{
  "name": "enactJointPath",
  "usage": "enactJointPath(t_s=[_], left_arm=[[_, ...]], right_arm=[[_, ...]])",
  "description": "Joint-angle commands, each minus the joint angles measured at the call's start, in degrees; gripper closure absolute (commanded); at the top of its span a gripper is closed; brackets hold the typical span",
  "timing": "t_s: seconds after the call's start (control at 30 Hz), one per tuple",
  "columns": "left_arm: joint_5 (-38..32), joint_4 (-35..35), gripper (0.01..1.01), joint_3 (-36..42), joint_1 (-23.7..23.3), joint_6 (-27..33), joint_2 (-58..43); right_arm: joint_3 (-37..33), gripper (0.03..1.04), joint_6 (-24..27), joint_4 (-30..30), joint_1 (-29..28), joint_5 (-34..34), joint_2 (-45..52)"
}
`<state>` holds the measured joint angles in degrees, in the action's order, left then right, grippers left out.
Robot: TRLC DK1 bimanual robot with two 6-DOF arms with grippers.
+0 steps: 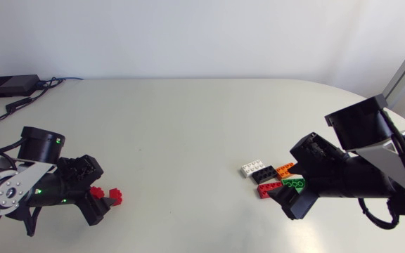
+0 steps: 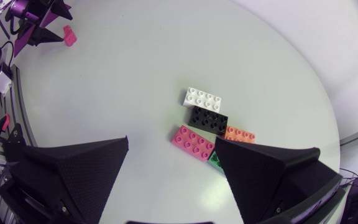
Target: Sort duplo bricks by size, large to the right and small to the left
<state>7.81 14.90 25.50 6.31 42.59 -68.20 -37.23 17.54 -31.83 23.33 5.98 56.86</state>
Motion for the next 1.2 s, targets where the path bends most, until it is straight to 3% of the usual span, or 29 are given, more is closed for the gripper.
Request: enactJointPath(t_s=[0.0, 0.33, 0.43, 0.53, 0.63, 0.87, 1.17], left_arm=[[0.8, 0.92, 0.046, 1.13, -1.03, 0.48, 1.06], [2.73, -0.48, 0.062, 5.71, -18.0, 7.69, -1.4], [2.73, -1.62, 0.167, 6.06, -21.42, 9.18, -4.48], [2.73, -3.47, 0.379, 6.06, -23.44, 9.79, -8.52], [2.73, -4.08, 0.482, 6.06, -23.71, 9.88, -12.04], [2.82, -4.26, 0.487, 5.53, -20.81, 8.39, -15.12], [2.82, -4.08, 0.484, 5.27, -14.13, 2.24, -13.89]], right_arm=[[1.64, 0.06, -0.49, -1.04, 0.31, -0.18, -0.26], [2.43, 0.06, -0.49, -0.77, 0.31, -0.09, -0.96], [2.69, 0.06, -0.58, -0.33, 0.4, -0.09, -0.7], [2.87, 0.06, -0.84, 0.02, 0.57, -0.09, -0.61], [2.87, 0.06, -0.93, 0.02, 0.75, -0.09, -0.61], [2.96, 0.06, -0.84, -0.86, 0.66, -0.18, -1.31], [3.04, 0.06, -0.93, -1.12, 0.66, -0.26, -1.49]])
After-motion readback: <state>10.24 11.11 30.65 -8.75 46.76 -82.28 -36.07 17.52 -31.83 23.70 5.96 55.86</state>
